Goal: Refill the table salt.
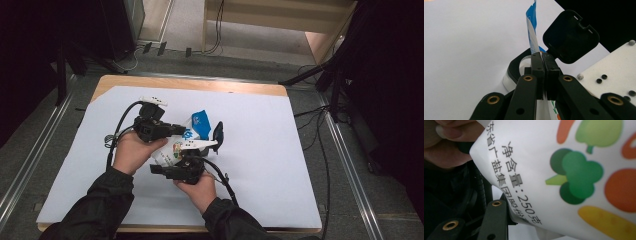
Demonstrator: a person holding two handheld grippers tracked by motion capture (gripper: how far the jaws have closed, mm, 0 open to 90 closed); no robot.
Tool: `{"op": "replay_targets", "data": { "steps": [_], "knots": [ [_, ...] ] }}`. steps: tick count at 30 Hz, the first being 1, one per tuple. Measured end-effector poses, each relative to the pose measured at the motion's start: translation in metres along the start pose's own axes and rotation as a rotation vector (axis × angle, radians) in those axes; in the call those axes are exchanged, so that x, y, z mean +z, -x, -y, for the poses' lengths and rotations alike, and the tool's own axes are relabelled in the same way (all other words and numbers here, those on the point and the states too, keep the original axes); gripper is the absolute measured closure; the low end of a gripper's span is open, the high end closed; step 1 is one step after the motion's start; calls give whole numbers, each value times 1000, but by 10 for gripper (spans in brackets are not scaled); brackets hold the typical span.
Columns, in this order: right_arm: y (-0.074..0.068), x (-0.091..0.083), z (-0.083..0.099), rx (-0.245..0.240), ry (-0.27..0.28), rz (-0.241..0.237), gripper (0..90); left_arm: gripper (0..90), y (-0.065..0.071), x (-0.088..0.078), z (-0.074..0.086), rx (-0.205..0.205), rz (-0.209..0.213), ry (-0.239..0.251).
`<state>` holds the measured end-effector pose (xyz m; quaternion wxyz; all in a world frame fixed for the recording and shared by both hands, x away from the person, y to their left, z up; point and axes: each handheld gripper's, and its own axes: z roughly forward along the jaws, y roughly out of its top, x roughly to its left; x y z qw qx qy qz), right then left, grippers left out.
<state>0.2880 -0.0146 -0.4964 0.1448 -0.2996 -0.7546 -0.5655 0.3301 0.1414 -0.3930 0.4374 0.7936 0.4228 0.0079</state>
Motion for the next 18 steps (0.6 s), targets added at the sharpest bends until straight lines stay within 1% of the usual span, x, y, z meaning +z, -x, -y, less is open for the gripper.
{"op": "replay_targets", "data": {
  "steps": [3,8,11,18],
  "knots": [
    [2,-1,-1,27,4,-18,617,895,1,0,0,2,-2,1],
    [3,-1,0,42,14,-25,626,894,2,1,0,3,-1,3],
    [5,-1,0,55,21,-45,627,893,3,1,-1,9,-7,6],
    [4,-2,0,59,25,-53,627,894,3,1,-2,11,-9,6]
  ]
}}
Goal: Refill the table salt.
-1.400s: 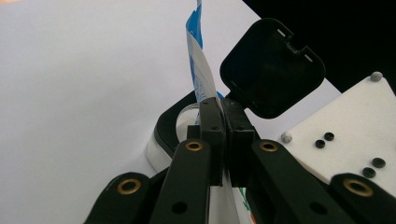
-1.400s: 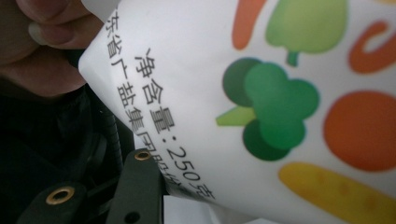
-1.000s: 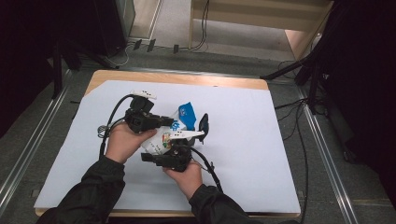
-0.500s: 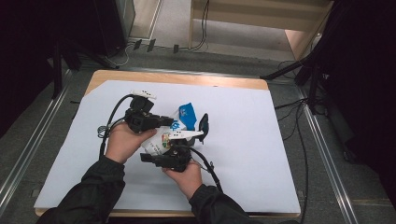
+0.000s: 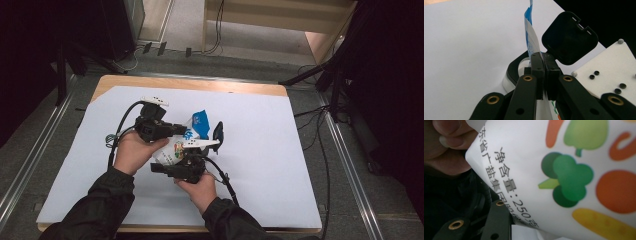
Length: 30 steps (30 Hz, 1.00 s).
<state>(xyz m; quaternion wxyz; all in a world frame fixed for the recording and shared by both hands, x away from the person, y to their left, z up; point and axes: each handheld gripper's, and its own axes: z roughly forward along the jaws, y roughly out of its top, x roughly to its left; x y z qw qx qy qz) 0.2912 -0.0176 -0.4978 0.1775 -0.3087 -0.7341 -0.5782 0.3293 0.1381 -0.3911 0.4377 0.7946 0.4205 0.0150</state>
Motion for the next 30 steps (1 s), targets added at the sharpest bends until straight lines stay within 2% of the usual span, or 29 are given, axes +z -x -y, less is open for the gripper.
{"op": "replay_targets", "data": {
  "steps": [30],
  "knots": [
    [0,-1,-1,8,-3,-17,620,893,2,2,-2,19,8,-10]
  ]
}}
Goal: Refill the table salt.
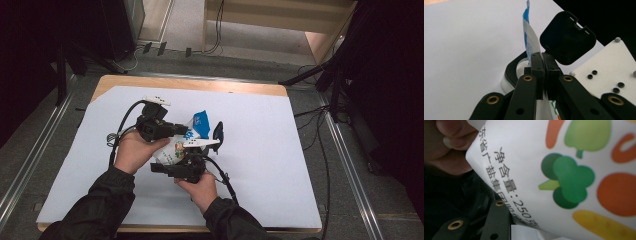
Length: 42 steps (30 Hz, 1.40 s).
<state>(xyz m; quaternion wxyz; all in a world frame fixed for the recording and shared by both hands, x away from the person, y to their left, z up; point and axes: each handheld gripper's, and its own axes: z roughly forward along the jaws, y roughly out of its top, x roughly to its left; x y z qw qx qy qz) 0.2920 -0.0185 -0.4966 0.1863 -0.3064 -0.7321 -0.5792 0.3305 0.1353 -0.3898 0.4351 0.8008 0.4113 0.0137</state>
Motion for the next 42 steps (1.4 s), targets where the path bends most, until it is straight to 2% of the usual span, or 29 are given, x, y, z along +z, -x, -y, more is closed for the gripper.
{"op": "replay_targets", "data": {
  "steps": [42],
  "knots": [
    [-3,0,0,3,9,-1,643,893,-2,-6,0,-8,-5,5]
  ]
}}
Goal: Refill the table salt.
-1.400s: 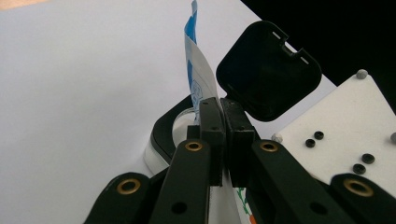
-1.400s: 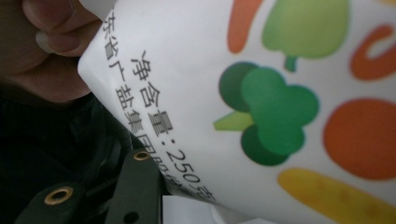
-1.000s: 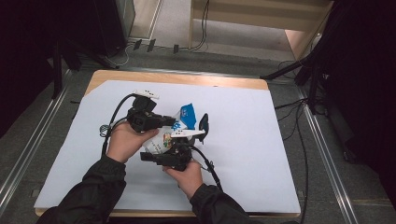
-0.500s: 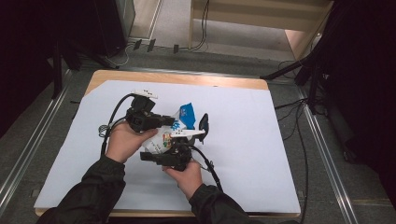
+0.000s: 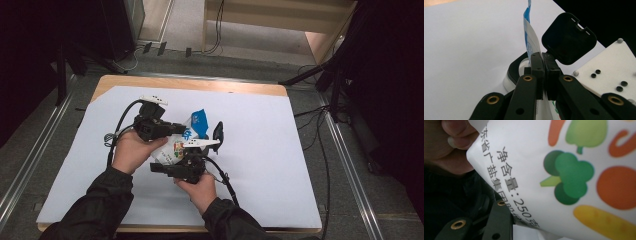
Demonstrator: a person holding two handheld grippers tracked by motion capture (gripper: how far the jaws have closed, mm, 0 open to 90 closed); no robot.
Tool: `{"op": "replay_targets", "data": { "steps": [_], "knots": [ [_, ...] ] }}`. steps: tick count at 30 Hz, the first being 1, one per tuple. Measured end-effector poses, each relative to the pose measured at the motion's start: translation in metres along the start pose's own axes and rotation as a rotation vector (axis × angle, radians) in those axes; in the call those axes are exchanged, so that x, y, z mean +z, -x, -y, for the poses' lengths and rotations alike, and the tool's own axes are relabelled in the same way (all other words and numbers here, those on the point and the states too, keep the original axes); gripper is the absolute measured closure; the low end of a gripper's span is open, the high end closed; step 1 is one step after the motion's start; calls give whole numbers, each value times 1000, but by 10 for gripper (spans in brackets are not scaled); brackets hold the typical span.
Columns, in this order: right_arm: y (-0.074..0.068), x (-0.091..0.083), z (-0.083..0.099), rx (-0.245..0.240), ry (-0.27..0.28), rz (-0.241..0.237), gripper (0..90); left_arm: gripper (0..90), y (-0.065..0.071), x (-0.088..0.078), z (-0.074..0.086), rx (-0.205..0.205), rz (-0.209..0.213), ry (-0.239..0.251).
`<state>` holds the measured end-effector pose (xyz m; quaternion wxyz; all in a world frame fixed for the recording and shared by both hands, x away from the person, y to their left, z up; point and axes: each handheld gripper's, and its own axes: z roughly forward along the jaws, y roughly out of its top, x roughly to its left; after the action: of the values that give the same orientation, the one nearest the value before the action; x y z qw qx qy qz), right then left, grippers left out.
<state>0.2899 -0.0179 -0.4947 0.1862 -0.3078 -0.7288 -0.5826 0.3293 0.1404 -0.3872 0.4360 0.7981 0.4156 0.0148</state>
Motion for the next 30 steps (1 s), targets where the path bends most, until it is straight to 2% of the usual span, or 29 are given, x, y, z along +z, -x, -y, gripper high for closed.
{"op": "replay_targets", "data": {
  "steps": [19,30],
  "knots": [
    [1,-1,-1,9,4,-20,645,893,5,3,-1,8,-8,-3],
    [2,1,0,5,-4,-14,645,894,5,3,-1,7,-15,-10]
  ]
}}
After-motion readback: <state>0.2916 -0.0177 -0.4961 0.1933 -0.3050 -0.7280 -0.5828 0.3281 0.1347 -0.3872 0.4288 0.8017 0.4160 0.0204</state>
